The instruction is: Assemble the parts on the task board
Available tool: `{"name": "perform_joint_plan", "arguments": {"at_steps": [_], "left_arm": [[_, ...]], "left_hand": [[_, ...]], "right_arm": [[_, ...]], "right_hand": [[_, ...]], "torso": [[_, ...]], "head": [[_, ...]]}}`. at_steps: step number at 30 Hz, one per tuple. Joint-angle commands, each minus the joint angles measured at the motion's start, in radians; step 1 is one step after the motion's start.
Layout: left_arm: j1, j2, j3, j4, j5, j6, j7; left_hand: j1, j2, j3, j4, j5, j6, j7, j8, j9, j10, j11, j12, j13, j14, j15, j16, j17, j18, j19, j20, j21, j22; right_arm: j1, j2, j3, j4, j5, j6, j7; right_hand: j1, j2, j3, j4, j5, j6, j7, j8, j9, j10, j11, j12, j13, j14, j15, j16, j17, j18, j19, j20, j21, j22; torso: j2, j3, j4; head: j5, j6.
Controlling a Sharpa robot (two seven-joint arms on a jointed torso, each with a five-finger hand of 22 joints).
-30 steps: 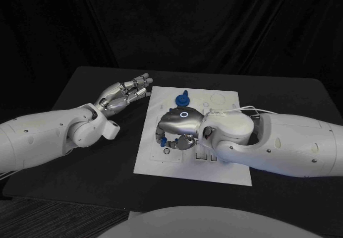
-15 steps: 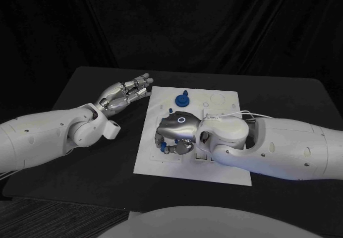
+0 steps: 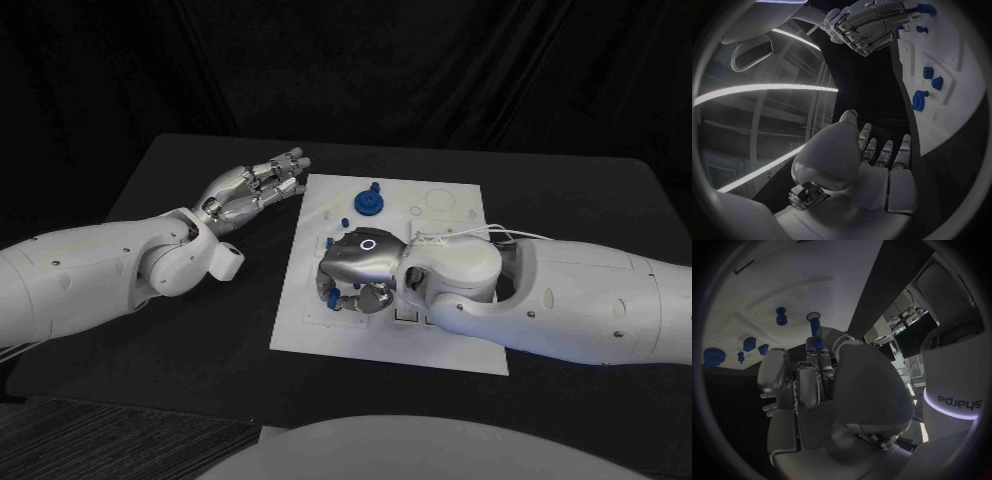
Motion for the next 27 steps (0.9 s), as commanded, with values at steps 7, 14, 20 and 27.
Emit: {"name": "perform_joint_plan", "arguments": {"at_steps": [7,14,20,27], "left_arm": [[-0.001,0.003,0.001,0.001,0.006,0.013,0.153],[-0.001,0.004,0.001,0.000,0.006,0.015,0.152],[-0.001,0.004,0.001,-0.001,0.006,0.015,0.151],[-0.001,0.005,0.001,-0.002,0.006,0.016,0.150]], "left_hand": [[0.018,-0.004,0.000,-0.017,0.015,0.002,0.002,-0.008,-0.005,-0.002,0.012,0.019,-0.004,-0.001,0.005,0.015,0.008,0.027,0.006,-0.002,-0.003,-0.010],[0.019,-0.004,0.000,-0.017,0.015,0.001,0.003,-0.008,-0.005,-0.001,0.013,0.020,-0.003,-0.002,0.005,0.015,0.008,0.027,0.007,-0.001,-0.003,-0.011],[0.019,-0.004,0.000,-0.017,0.015,0.001,0.003,-0.008,-0.005,-0.001,0.013,0.020,-0.003,-0.002,0.005,0.015,0.008,0.027,0.007,-0.001,-0.003,-0.011],[0.019,-0.004,0.000,-0.017,0.015,0.001,0.003,-0.008,-0.005,-0.001,0.013,0.020,-0.003,-0.002,0.005,0.015,0.008,0.027,0.007,-0.001,-0.003,-0.011]], "right_arm": [[-0.005,-0.002,-0.001,-0.002,-0.018,0.028,-0.002],[-0.008,-0.004,-0.001,-0.004,-0.018,0.038,-0.003],[-0.008,-0.010,-0.001,0.001,-0.018,0.043,-0.005],[-0.008,-0.018,-0.001,0.007,-0.018,0.047,-0.009]], "right_hand": [[-0.014,0.008,0.065,-0.009,0.048,-0.003,0.010,-0.019,0.017,0.054,-0.010,0.024,0.048,0.037,0.004,0.005,0.022,-0.042,0.000,0.002,0.012,0.172],[-0.015,0.009,0.065,-0.010,0.049,-0.002,0.010,-0.019,0.017,0.055,-0.010,0.025,0.049,0.037,0.004,0.004,0.022,-0.042,-0.001,0.003,0.010,0.171],[-0.015,0.010,0.065,-0.012,0.051,-0.002,0.010,-0.019,0.017,0.055,-0.010,0.025,0.049,0.036,0.004,0.003,0.020,-0.041,-0.002,0.003,0.009,0.171],[-0.016,0.010,0.065,-0.013,0.052,0.000,0.010,-0.019,0.018,0.056,-0.011,0.026,0.050,0.036,0.004,0.003,0.020,-0.041,-0.002,0.003,0.009,0.171]], "torso": [[0.000,-0.0008,0.0016],[0.000,-0.0001,0.0000],[0.000,-0.0006,0.0007],[0.000,-0.0005,0.0013]], "head": [[-0.006,0.000],[-0.003,0.000],[-0.003,0.000],[-0.004,0.000]]}}
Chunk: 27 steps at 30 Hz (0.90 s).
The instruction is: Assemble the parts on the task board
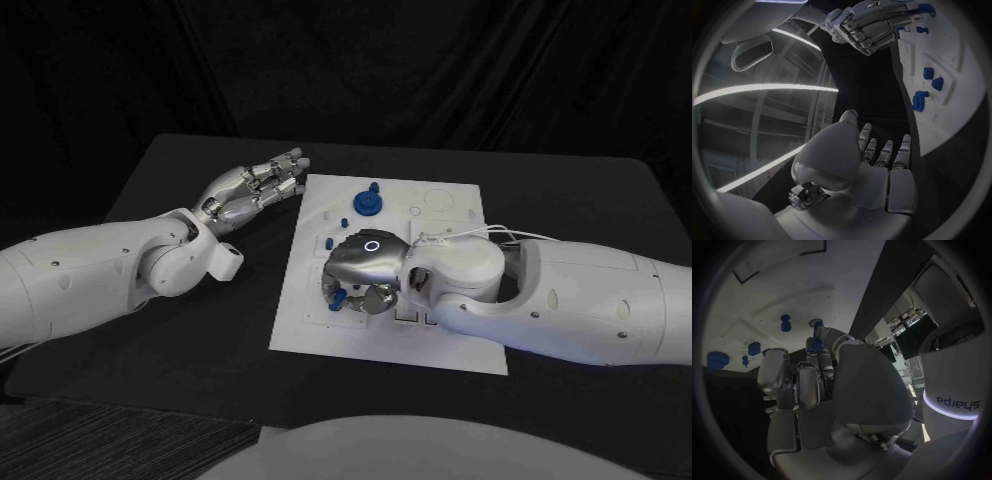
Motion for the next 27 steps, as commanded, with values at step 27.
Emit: {"name": "perform_joint_plan", "arguments": {"at_steps": [27], "left_arm": [[-0.002,0.004,0.001,-0.002,0.006,0.017,0.143]], "left_hand": [[0.020,-0.004,0.000,-0.018,0.011,0.000,0.004,-0.008,-0.005,-0.001,0.014,0.022,-0.003,-0.001,0.005,0.015,0.008,0.027,0.007,-0.001,-0.003,-0.011]], "right_arm": [[-0.004,-0.003,-0.001,0.012,-0.038,0.008,-0.013]], "right_hand": [[-0.032,0.018,0.042,-0.016,0.055,0.002,0.007,-0.014,0.017,0.068,-0.017,0.048,0.067,0.034,0.000,0.001,0.017,-0.040,-0.007,0.001,0.005,0.169]], "torso": [[0.000,0.0001,-0.0002]], "head": [[0.002,0.000]]}}
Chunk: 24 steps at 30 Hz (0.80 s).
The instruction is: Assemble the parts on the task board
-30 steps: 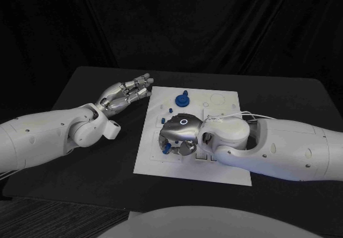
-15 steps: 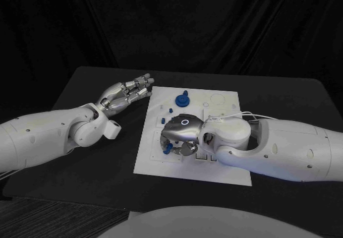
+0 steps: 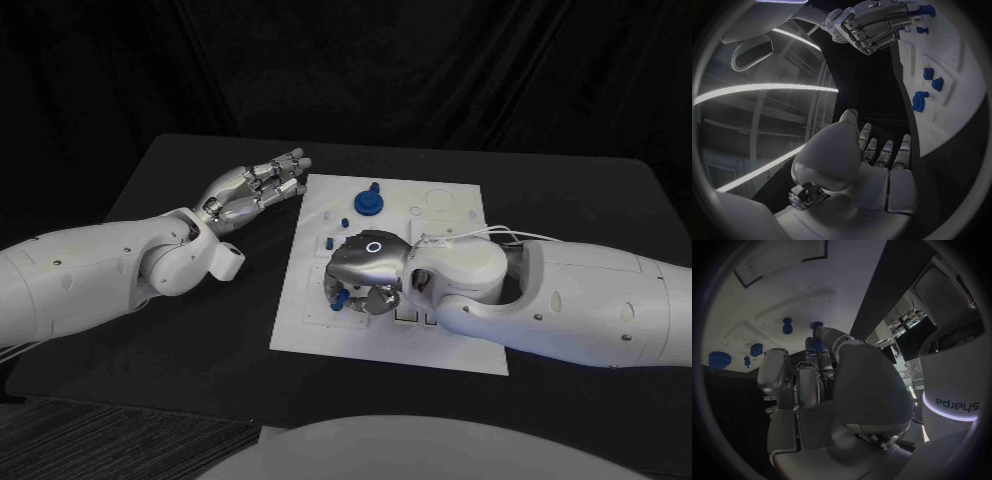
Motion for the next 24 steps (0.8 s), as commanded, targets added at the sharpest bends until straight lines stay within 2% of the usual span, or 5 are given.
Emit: {"name": "perform_joint_plan", "arguments": {"at_steps": [1,5,9,24], "left_arm": [[-0.002,0.002,0.001,0.001,0.006,0.013,0.143],[-0.002,0.002,0.001,0.000,0.006,0.015,0.143],[-0.002,0.003,0.001,0.000,0.006,0.016,0.142],[-0.004,0.005,0.001,-0.002,0.006,0.022,0.139]], "left_hand": [[0.011,0.005,0.000,-0.018,0.011,0.000,0.004,-0.008,-0.005,-0.006,0.009,0.022,-0.003,-0.001,0.005,0.015,0.008,0.027,0.007,-0.001,-0.003,-0.011],[0.011,0.005,0.000,-0.018,0.011,0.000,0.004,-0.008,-0.005,-0.006,0.009,0.022,-0.003,-0.001,0.005,0.015,0.008,0.027,0.007,-0.001,-0.003,-0.011],[0.011,0.006,0.001,-0.019,0.011,-0.002,0.005,-0.009,-0.005,-0.005,0.011,0.021,-0.003,-0.001,0.006,0.016,0.008,0.027,0.007,-0.001,-0.003,-0.010],[0.012,0.007,0.002,-0.019,0.011,0.001,0.006,-0.008,-0.005,-0.005,0.012,0.022,-0.003,-0.001,0.007,0.017,0.009,0.027,0.007,-0.001,-0.003,-0.010]], "right_arm": [[-0.004,0.003,-0.001,0.005,-0.021,0.000,-0.006],[-0.004,0.006,-0.001,0.006,-0.022,0.002,-0.005],[-0.004,0.007,-0.001,0.007,-0.023,0.004,-0.005],[-0.004,0.025,-0.001,0.001,-0.023,0.031,-0.006]], "right_hand": [[-0.032,0.018,0.042,-0.016,0.055,0.002,0.007,-0.008,0.017,0.065,-0.021,0.048,0.067,0.034,0.000,0.002,0.017,-0.040,-0.007,0.001,0.005,0.169],[-0.042,0.022,0.046,-0.033,0.110,0.000,0.007,-0.017,0.015,0.057,-0.021,0.059,0.084,0.033,-0.001,0.001,0.017,-0.040,-0.008,-0.002,0.006,0.169],[-0.047,0.023,0.050,-0.042,0.136,0.000,0.008,-0.024,0.011,0.053,-0.021,0.067,0.094,0.033,-0.001,0.001,0.017,-0.040,-0.009,-0.002,0.008,0.169],[-0.064,0.028,0.050,-0.048,0.141,-0.005,0.010,-0.037,0.002,0.033,-0.019,0.081,0.112,0.030,0.001,-0.003,0.010,-0.038,-0.016,-0.001,-0.001,0.166]], "torso": [[0.000,0.0001,-0.0001],[0.000,0.0000,0.0006],[0.000,0.0000,0.0005],[0.000,-0.0001,0.0006]], "head": [[-0.001,0.000],[0.000,0.000],[0.000,0.000],[-0.002,0.000]]}}
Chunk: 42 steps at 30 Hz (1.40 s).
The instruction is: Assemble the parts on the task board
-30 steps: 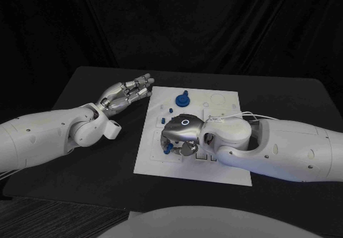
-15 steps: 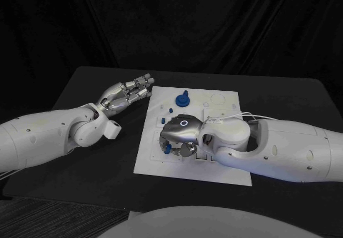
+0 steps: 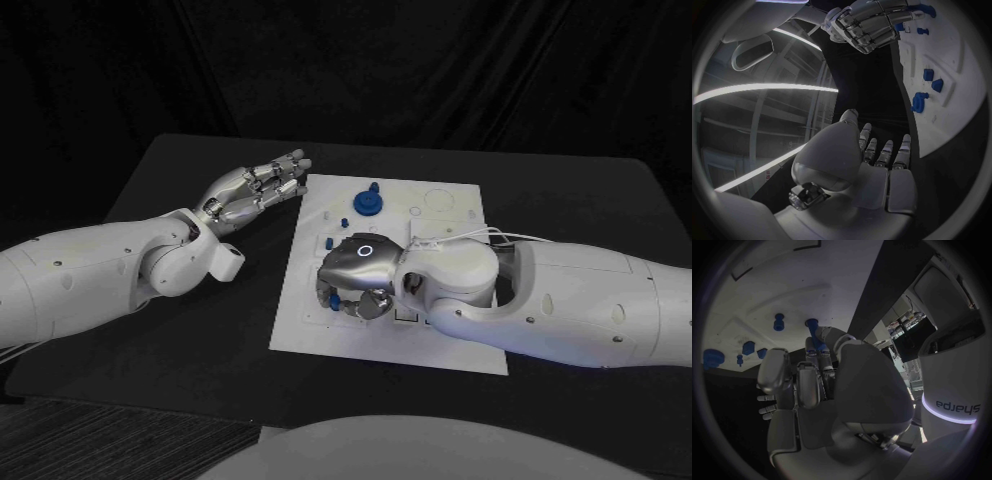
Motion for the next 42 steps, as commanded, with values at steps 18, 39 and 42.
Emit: {"name": "perform_joint_plan", "arguments": {"at_steps": [18,39,42], "left_arm": [[-0.005,0.000,0.001,0.000,0.006,0.020,0.136],[-0.007,0.000,0.001,-0.003,0.006,0.024,0.135],[-0.007,0.000,0.001,-0.003,0.006,0.024,0.136]], "left_hand": [[0.009,0.006,0.004,-0.019,0.011,0.032,0.014,-0.003,-0.001,-0.005,0.018,0.022,-0.003,-0.001,0.011,0.018,0.009,0.026,0.008,-0.001,-0.003,-0.012],[0.015,0.005,0.008,-0.024,0.016,0.036,0.016,-0.002,-0.001,-0.005,0.021,0.022,-0.004,-0.001,0.012,0.017,0.009,0.025,0.009,-0.001,-0.002,-0.011],[0.016,0.005,0.008,-0.025,0.017,0.036,0.016,-0.002,-0.001,-0.005,0.021,0.023,-0.004,-0.001,0.012,0.018,0.009,0.025,0.009,-0.001,-0.002,-0.011]], "right_arm": [[-0.003,0.006,0.000,-0.004,-0.010,0.092,-0.087],[0.014,-0.100,0.000,0.045,-0.010,-0.202,-0.010],[0.034,-0.136,0.000,0.064,0.009,-0.278,0.016]], "right_hand": [[-0.122,0.009,-0.057,0.016,-0.172,-0.176,-0.019,-0.066,-0.072,-0.187,0.013,0.076,0.130,-0.021,0.009,-0.052,-0.069,-0.012,-0.093,0.012,-0.144,0.126],[-0.016,-0.076,-0.373,0.286,-0.350,-0.363,-0.113,-0.063,-0.140,-0.569,0.032,0.164,0.135,-0.106,0.033,-0.091,-0.160,0.015,-0.182,0.038,-0.350,0.093],[-0.022,-0.082,-0.377,0.287,-0.353,-0.368,-0.119,-0.062,-0.144,-0.589,0.029,0.165,0.128,-0.105,0.031,-0.088,-0.157,0.014,-0.179,0.037,-0.347,0.094]], "torso": [[0.001,-0.0001,0.0002],[0.000,0.0004,-0.0010],[0.000,0.0003,-0.0016]], "head": [[0.002,0.000],[0.003,0.000],[0.003,0.000]]}}
